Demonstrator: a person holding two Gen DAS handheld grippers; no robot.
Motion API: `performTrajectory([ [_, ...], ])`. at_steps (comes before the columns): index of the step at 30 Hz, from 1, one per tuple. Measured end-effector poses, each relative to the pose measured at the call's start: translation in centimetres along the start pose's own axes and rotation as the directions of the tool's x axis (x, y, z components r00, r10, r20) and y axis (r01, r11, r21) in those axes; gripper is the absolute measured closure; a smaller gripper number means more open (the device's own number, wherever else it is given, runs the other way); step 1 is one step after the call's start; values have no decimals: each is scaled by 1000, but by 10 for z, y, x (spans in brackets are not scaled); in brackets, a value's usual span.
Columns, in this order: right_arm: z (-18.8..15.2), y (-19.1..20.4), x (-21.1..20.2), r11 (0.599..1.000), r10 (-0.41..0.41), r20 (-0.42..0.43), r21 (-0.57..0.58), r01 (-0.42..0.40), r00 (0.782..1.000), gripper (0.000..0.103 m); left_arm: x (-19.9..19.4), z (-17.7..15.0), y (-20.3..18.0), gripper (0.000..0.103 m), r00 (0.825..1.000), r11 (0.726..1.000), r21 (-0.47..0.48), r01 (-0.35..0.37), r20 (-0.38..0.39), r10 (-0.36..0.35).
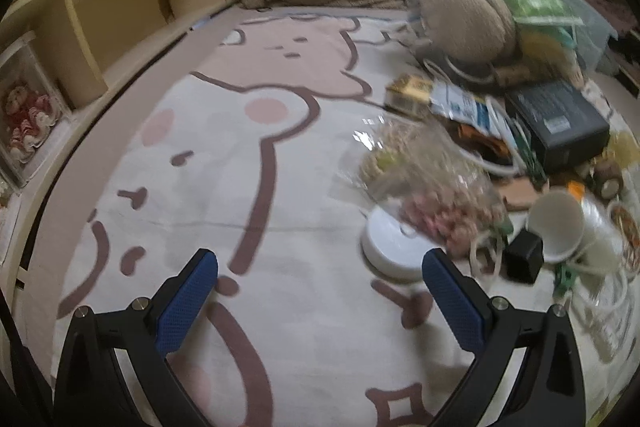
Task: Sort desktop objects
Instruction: 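Move the left tool toward the white round tape measure while the right tool approaches the yellow tray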
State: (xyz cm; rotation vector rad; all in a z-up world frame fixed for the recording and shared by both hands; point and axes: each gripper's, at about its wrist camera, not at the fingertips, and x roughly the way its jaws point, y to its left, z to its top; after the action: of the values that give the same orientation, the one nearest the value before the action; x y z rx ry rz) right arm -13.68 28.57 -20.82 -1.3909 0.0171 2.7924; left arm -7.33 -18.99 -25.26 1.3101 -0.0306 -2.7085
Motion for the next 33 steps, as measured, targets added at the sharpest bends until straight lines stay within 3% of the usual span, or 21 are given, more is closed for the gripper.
performTrajectory([
  [5, -12, 11, 0, 998, 54, -19, -17, -54, 998, 0, 15, -11, -9, 0, 998, 999, 43, -17, -64, 20],
  [12, -22, 21, 2, 997, 37, -47, -72, -40, 998, 0, 19, -15, -11, 0, 997, 998, 54, -31, -62, 35],
  [18, -28, 13, 4, 987, -119, -84, -123, 109, 989, 0, 20, -17, -9, 0, 998, 998, 51, -30, -58, 33],
  [23, -30, -14, -5, 989, -146, -95, -27, 144, 985, 0, 21, -17, -9, 0, 998, 998, 50, -32, -60, 35],
  [30, -41, -42, -11, 970, -229, -145, 52, 239, 962, 0, 20, -17, -9, 0, 997, 998, 47, -36, -63, 39],
  [33, -43, -54, -13, 947, -303, -154, 58, 315, 940, 0, 19, -16, -9, 0, 997, 998, 45, -38, -63, 41],
])
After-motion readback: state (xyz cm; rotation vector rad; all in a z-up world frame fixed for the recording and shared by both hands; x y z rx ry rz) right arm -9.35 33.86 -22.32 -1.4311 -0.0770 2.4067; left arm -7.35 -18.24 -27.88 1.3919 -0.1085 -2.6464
